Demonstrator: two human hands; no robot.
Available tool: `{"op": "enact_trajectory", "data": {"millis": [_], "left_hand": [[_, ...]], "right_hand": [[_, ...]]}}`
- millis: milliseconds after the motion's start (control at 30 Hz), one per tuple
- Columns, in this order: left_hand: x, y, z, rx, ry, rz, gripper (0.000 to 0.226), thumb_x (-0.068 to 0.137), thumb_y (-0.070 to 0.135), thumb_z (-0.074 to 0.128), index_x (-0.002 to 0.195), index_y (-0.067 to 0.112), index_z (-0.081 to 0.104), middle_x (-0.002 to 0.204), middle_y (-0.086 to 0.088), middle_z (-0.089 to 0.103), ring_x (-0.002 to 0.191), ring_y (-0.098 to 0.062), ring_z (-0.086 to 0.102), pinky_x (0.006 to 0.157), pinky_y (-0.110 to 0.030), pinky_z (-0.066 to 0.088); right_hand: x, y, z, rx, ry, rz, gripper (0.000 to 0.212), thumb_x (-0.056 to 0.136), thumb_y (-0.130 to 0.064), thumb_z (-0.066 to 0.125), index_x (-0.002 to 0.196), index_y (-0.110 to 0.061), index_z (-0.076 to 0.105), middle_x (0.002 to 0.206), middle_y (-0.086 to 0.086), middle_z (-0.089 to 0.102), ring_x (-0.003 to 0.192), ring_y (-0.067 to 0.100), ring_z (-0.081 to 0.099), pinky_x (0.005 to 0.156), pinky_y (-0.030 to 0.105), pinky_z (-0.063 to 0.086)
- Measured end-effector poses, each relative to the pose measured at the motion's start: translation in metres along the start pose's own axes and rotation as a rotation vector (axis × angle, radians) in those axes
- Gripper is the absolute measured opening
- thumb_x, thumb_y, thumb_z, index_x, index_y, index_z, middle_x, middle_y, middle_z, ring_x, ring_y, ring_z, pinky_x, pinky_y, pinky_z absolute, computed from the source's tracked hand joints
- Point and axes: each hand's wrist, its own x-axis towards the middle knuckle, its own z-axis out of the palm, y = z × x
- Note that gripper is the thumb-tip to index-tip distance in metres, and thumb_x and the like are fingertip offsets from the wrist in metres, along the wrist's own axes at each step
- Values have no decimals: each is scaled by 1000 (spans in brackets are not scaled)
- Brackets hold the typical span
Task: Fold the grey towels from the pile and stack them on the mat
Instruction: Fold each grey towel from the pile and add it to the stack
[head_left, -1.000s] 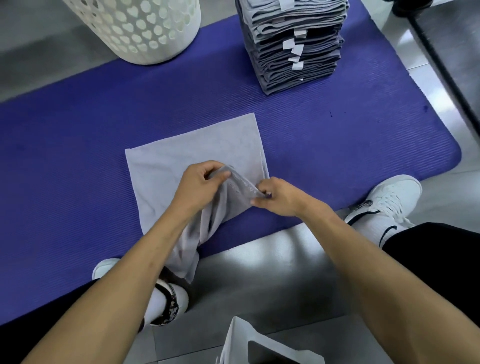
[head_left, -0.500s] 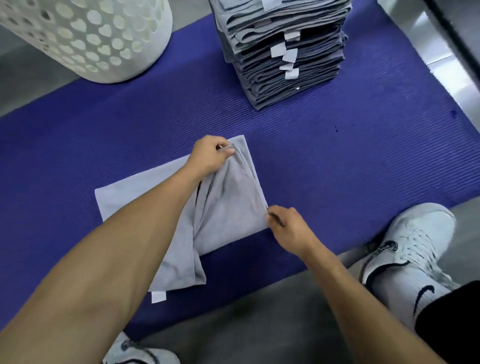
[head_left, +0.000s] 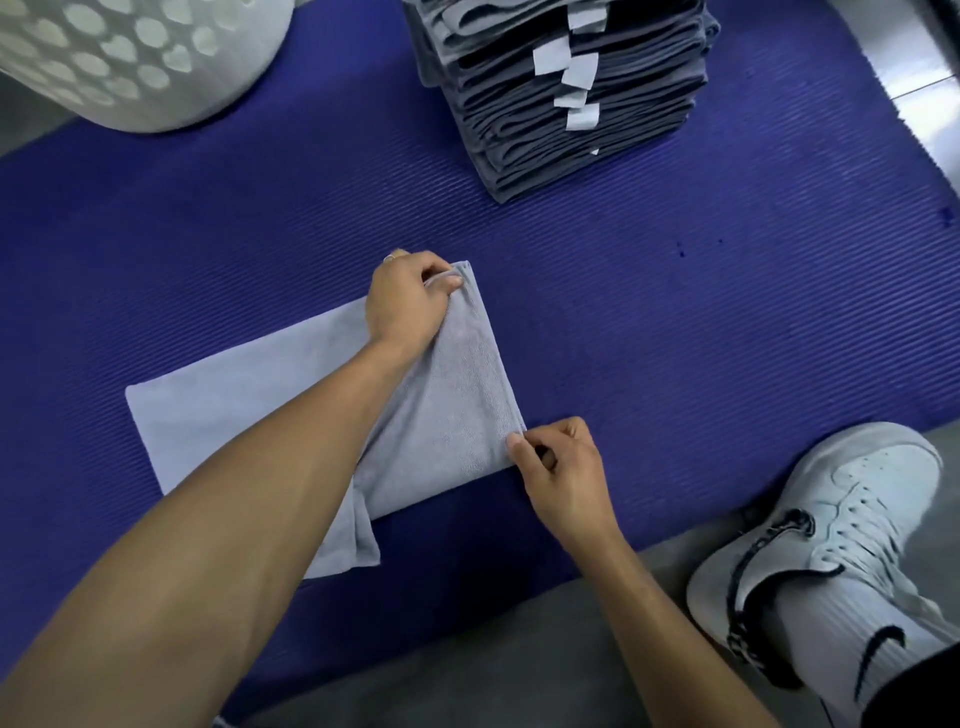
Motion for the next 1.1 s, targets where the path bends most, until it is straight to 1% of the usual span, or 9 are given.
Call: {"op": "enact_trajectory", "data": {"millis": [133,300,400,567,667,767,867,1000,1100], "left_hand": [[0,4,0,26,3,-6,8,88,30,70,92,23,73,101,-2,63,91,-14,58,81,-25,43],[2,7,0,162,10,-43,22,88,34,70,106,21,68,116,-6,56,115,-25,48,99,-41,43],[2,16,-9,254,-58,-59,20,92,36,65,101,18,67,117,-6,55,117,-26,46,99,-41,38],[-27,30,-49,61,-80,-82,13,91,32,64,88,20,61,84,2,69,86,-21,63,84,-40,51],[-58,36,-94,-35,-15,-41,13,85,27,72,82,19,62,73,3,69,72,-13,63,70,-28,48],[-93,41,-149,-95,13,-8,13,83,22,75,89,16,65,68,6,66,61,-2,58,63,-18,46],[-127,45,-201,-119,-12,-1,25,84,20,77,106,14,68,67,4,69,66,-6,62,77,-28,52],[-169,56,-267,-263,96,-59,10,83,14,77,91,16,73,84,-4,73,75,-13,66,85,-40,56],[-202,63,-311,-494,260,-95,10,85,12,75,87,20,71,88,-3,72,79,-13,65,85,-37,57]], "right_hand": [[2,1,-3,-31,1,0,27,95,-42,56,77,-24,66,87,-2,56,81,4,51,64,17,45],[5,-6,-12,-76,-74,35,28,97,-39,54,75,-25,61,61,-7,58,52,9,49,54,30,46],[4,-10,-17,-98,-126,54,27,99,-39,51,79,-23,62,70,1,67,64,23,63,60,38,54],[-2,-15,-30,-28,-190,102,30,99,-35,53,81,-15,63,78,3,71,69,18,70,72,42,59],[-11,-25,-45,-24,-208,80,29,98,-31,57,82,-9,66,77,9,71,62,8,70,69,42,59],[-25,-54,-67,-67,-128,-15,29,97,-25,59,79,-4,65,69,9,67,58,11,67,60,34,53],[-48,-101,-91,-108,-37,-134,31,96,-27,59,76,-4,59,65,7,58,57,18,51,50,27,42],[-96,-178,-123,-180,116,-384,30,91,-31,59,67,-15,53,60,-6,53,56,14,44,51,28,38],[-141,-237,-140,-323,112,-641,26,90,-31,61,68,-19,56,63,-8,56,60,11,48,56,29,37]]}}
